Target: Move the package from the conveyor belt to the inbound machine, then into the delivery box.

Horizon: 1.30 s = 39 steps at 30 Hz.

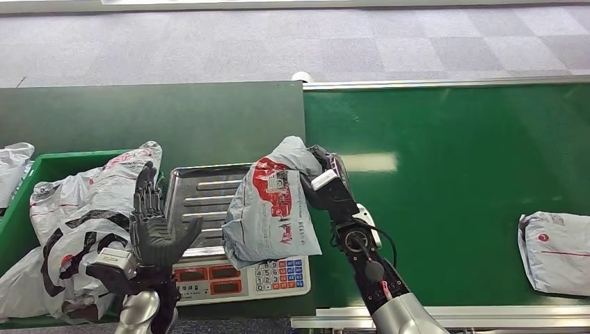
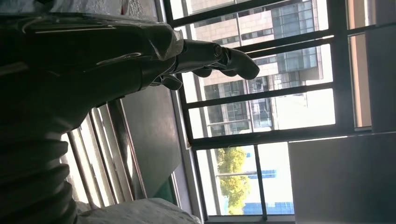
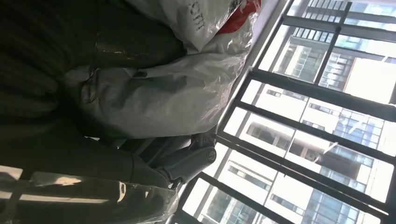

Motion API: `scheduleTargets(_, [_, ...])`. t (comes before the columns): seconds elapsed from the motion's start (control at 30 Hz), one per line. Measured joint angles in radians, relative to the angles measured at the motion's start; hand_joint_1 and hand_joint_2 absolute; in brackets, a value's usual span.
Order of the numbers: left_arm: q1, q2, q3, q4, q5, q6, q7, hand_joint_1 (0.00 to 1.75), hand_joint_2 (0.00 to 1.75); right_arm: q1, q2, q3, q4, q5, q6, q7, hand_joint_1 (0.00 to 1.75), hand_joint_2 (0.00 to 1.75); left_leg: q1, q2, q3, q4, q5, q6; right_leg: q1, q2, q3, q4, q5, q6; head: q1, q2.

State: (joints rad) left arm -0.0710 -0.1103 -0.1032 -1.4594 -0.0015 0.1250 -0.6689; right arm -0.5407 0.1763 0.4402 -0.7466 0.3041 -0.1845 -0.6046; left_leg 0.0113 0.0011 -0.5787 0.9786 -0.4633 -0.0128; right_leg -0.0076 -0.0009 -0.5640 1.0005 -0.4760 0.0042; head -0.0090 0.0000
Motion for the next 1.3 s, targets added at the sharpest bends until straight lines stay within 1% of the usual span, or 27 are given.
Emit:
scheduleTargets(0.23, [-0.019,0.001,-0.013,0.027,-0.004,-0.006,0.005,0.00,1.75,-0.010,0.008,0.025,0.056,-0.007,0.018,0.007,1.75,1.75,-0.001,0.000,0.000,0.000,0.000,0.000,-0.001,0.000,0.000,0.000,0.000,0.000,0.000,0.000])
scheduleTargets(0.63, [-0.020,0.001,-0.022,0.038,-0.005,-0.011,0.014,0.00,1.75,-0.044,0.026,0.055,0.144,0.004,0.026,0.048,1.75,1.75,0.000,0.000,0.000,0.000,0.000,0.000,0.000,0.000,0.000,0.000,0.000,0.000,0.000,0.000])
scheduleTargets(0.83, [-0.023,0.001,-0.026,0.043,-0.005,-0.012,0.016,0.00,1.75,-0.066,0.040,0.085,0.195,0.010,0.134,0.087,1.75,1.75,0.000,0.001,0.001,0.000,0.000,0.000,0.000,0.000,0.000,0.000,0.000,0.000,0.000,0.000])
scheduleTargets(1.17, [-0.030,0.001,-0.028,0.048,-0.005,-0.013,0.017,0.00,1.75,-0.073,0.053,0.104,0.231,0.013,0.147,0.090,1.75,1.75,0.000,0.001,0.001,0.000,0.000,0.000,0.000,0.000,0.000,0.000,0.000,0.000,0.000,0.000])
scheduleTargets(1.23, [-0.031,0.001,-0.028,0.050,-0.005,-0.014,0.018,0.00,1.75,-0.075,0.053,0.108,0.235,0.013,0.170,0.095,1.75,1.75,0.000,0.001,0.001,0.000,0.000,0.000,0.000,0.000,0.000,0.000,0.000,0.000,0.000,0.000])
scheduleTargets(1.3, [-0.032,0.001,-0.028,0.052,-0.005,-0.016,0.021,0.00,1.75,-0.076,0.054,0.115,0.239,0.007,0.219,0.104,1.75,1.75,0.000,0.001,0.001,0.000,0.000,0.000,0.000,0.001,0.000,0.000,0.000,0.000,0.000,0.000])
